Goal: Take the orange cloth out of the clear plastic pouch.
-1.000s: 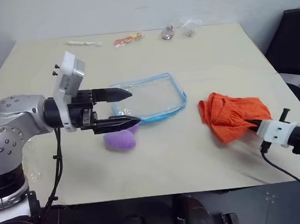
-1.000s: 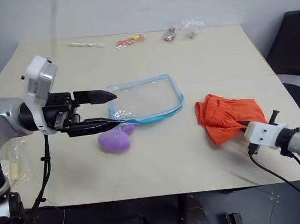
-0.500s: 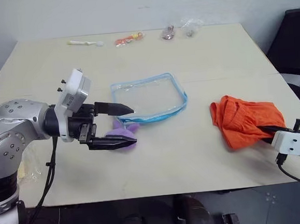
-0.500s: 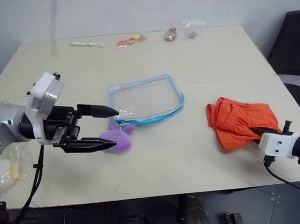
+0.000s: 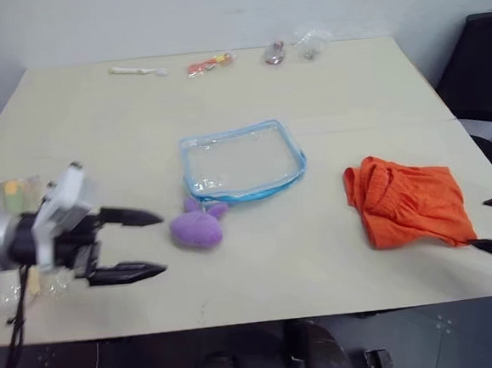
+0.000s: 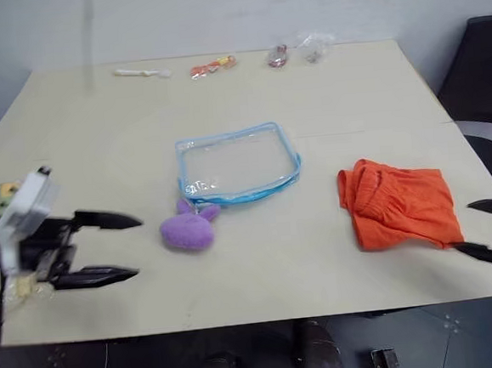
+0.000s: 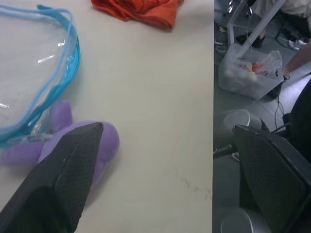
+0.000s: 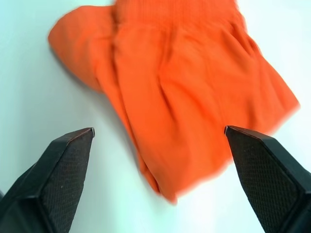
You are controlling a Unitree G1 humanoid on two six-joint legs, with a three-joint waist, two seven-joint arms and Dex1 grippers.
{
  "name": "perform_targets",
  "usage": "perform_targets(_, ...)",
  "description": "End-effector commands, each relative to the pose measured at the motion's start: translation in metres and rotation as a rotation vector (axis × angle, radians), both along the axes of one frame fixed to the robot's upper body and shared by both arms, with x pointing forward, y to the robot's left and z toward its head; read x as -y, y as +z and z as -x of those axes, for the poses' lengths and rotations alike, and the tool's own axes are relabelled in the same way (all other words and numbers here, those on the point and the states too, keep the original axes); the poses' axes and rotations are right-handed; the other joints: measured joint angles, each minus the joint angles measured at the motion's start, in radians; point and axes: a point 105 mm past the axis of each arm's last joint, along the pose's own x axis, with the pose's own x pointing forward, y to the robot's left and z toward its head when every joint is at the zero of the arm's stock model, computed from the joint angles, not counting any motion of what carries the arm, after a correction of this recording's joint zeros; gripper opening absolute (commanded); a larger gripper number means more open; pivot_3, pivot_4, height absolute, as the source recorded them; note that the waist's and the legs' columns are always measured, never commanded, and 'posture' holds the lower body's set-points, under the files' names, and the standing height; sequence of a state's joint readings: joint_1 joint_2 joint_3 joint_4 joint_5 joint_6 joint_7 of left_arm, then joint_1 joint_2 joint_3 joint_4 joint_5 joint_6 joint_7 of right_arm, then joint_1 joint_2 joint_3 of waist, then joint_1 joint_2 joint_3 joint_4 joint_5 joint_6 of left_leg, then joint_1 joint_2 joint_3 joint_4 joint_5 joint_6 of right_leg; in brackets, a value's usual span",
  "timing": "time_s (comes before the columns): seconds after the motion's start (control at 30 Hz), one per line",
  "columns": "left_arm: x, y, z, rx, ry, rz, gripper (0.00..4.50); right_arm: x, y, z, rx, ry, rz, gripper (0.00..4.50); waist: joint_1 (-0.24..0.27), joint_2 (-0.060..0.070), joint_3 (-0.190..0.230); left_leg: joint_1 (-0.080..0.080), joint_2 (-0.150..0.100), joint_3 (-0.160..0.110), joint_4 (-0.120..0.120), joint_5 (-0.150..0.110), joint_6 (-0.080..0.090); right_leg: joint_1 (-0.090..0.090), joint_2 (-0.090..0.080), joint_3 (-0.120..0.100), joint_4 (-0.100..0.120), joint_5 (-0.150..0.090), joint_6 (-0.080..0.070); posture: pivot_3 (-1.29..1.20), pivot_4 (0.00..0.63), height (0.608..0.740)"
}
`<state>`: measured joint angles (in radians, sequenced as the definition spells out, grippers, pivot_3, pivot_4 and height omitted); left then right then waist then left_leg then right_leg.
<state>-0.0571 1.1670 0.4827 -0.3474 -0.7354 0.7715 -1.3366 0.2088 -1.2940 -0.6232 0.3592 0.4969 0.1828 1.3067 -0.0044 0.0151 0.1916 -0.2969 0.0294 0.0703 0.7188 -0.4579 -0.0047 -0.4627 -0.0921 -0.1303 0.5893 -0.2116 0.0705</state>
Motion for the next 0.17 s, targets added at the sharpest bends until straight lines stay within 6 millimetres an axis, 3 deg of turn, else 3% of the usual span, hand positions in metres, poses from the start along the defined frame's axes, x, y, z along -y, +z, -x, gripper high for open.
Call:
perform_targets(0.03,-0.0217,0.0156,0.0076,0.065,0.064,-0.035,4.50,0.0198,0.0210,0.0074,0.025,-0.052,-0.069,4.48,0.001,-0.001,0.000,0.000,0.001,0.000,0.000,0.000,0.000,0.000,0.001,-0.001,-0.001,0.000,0.000,0.00,0.150,0.740)
perform_targets(0.17,-0.0279,0.0148,0.0075,0.103,0.097,-0.055,4.50,0.0240,0.0119,0.0063,-0.007,-0.041,-0.057,4.48,0.003,-0.001,0.000,0.000,0.001,0.000,0.000,0.000,0.000,0.001,0.001,0.000,0.000,0.000,0.000,0.00,0.150,0.740)
